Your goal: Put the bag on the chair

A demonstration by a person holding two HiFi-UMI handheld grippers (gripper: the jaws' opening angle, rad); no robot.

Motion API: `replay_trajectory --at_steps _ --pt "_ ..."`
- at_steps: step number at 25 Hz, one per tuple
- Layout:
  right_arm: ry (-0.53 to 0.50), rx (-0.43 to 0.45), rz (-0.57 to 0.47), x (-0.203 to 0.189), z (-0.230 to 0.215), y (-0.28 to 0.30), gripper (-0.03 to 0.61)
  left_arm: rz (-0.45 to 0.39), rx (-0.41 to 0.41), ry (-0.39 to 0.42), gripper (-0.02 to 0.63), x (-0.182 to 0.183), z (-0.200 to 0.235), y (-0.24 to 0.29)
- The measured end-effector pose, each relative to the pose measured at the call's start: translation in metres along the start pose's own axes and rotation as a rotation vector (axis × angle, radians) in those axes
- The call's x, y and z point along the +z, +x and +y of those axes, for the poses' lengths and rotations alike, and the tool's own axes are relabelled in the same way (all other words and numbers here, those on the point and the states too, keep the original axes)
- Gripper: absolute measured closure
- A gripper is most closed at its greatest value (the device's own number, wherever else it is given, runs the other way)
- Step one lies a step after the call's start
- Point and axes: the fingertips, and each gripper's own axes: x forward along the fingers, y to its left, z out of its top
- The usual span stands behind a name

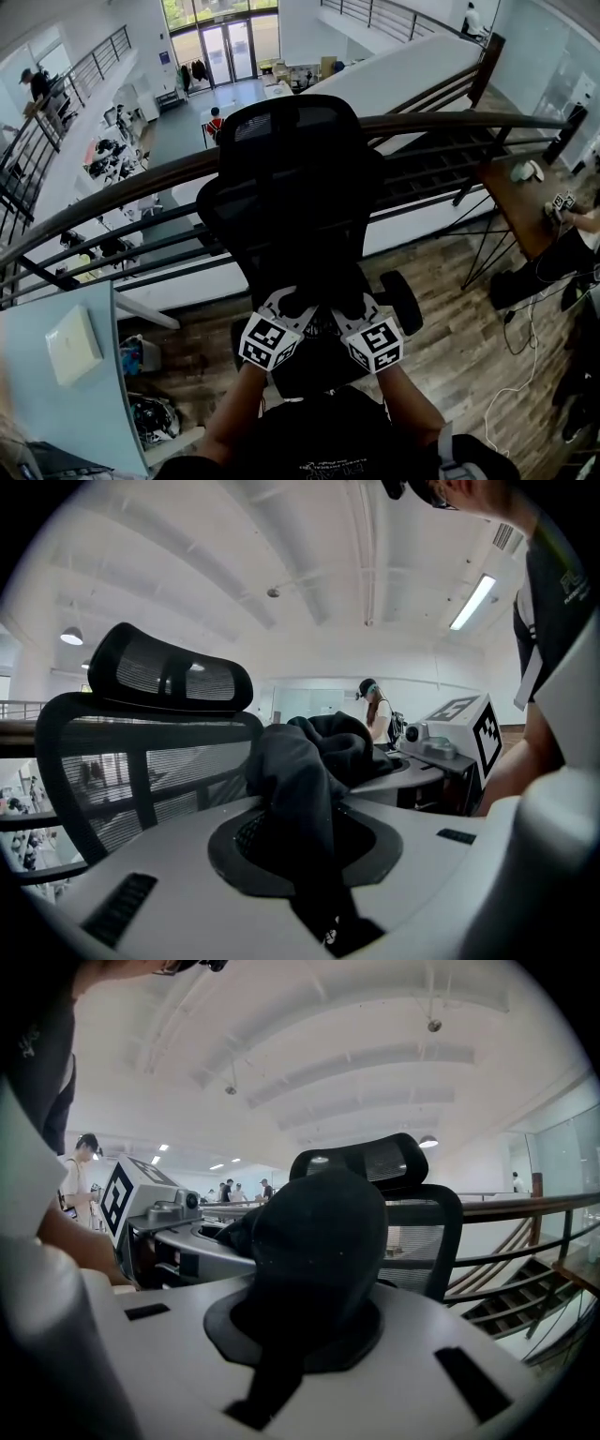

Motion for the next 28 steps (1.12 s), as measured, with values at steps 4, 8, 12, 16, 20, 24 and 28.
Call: replay_trajectory --at_steps 4,8,12,16,20,24,28 --pt "-0.001 0.031 0.034 -0.010 -0.009 0.012 0.537 0.005 0.013 -0.037 0.523 -0.011 0.010 0.010" --pt "0.020 0.070 0.044 -0.020 -0.018 0.029 0.538 0.019 0.039 -0.062 0.523 -0.021 0.026 0.021" --pt "0.031 0.098 0.071 -0.034 -0.028 0.043 0.538 0.033 0.055 -0.096 0.523 -0.036 0.040 0.033" --pt "0.025 0.128 0.102 -0.049 -0.034 0.061 0.537 0.062 0.065 -0.124 0.523 -0.052 0.054 0.042" --pt "0.024 0.157 0.138 -0.068 -0.039 0.076 0.537 0.093 0.086 -0.159 0.523 -0.073 0.066 0.051" --pt "0.025 0.185 0.174 -0.090 -0.043 0.086 0.537 0.123 0.103 -0.184 0.523 -0.097 0.073 0.059" --pt "0.027 0.208 0.200 -0.108 -0.050 0.097 0.537 0.124 0.119 -0.225 0.523 -0.114 0.080 0.071"
